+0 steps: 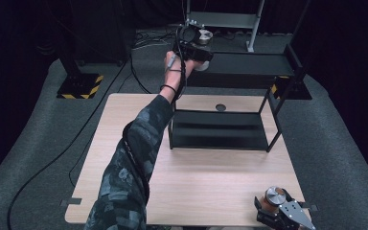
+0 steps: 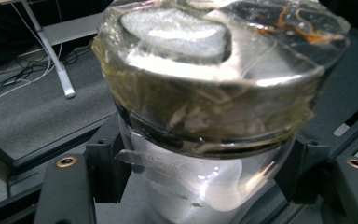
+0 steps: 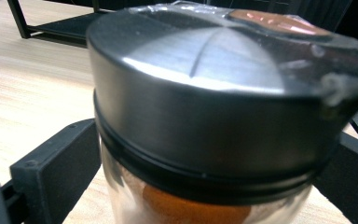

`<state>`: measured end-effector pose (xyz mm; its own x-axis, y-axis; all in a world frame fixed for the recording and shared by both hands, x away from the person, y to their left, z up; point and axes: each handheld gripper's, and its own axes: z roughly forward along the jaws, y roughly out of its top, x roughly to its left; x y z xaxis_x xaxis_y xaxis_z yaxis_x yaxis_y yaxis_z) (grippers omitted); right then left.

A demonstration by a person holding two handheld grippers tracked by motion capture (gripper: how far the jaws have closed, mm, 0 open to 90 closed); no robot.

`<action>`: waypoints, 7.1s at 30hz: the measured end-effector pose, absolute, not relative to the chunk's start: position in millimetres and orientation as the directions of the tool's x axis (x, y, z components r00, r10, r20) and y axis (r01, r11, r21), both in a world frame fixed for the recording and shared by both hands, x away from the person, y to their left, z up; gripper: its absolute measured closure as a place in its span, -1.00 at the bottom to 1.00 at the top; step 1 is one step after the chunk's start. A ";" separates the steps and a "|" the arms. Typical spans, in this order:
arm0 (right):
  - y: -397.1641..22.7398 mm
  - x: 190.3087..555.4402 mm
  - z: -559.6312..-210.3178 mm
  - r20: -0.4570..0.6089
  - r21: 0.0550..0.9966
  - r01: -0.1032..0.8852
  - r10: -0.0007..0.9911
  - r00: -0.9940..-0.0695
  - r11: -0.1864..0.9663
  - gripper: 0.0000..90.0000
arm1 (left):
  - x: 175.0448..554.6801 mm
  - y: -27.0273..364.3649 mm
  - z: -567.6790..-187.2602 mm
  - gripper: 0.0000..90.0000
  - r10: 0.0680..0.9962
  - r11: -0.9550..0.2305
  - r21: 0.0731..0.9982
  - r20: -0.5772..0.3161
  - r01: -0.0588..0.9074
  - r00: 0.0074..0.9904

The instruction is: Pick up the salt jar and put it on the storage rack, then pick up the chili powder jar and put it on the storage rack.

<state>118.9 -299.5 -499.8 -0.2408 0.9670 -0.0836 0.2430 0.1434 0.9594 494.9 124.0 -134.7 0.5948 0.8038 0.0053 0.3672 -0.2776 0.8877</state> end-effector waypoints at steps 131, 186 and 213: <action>-296.4 123.0 -493.2 -0.098 0.946 0.278 0.966 -0.241 0.165 -1.00 | 271.9 252.5 -437.7 -1.00 0.880 -0.328 0.722 -0.002 0.610 0.476; -316.6 130.6 -480.0 -0.015 0.917 0.374 0.948 -0.317 0.140 -0.31 | 272.8 253.2 -438.0 -1.00 0.878 -0.327 0.722 -0.006 0.609 0.478; -309.1 168.3 -431.5 -0.039 0.856 0.469 0.932 -0.360 0.217 -0.31 | 272.7 253.2 -438.1 -1.00 0.878 -0.328 0.723 -0.005 0.608 0.479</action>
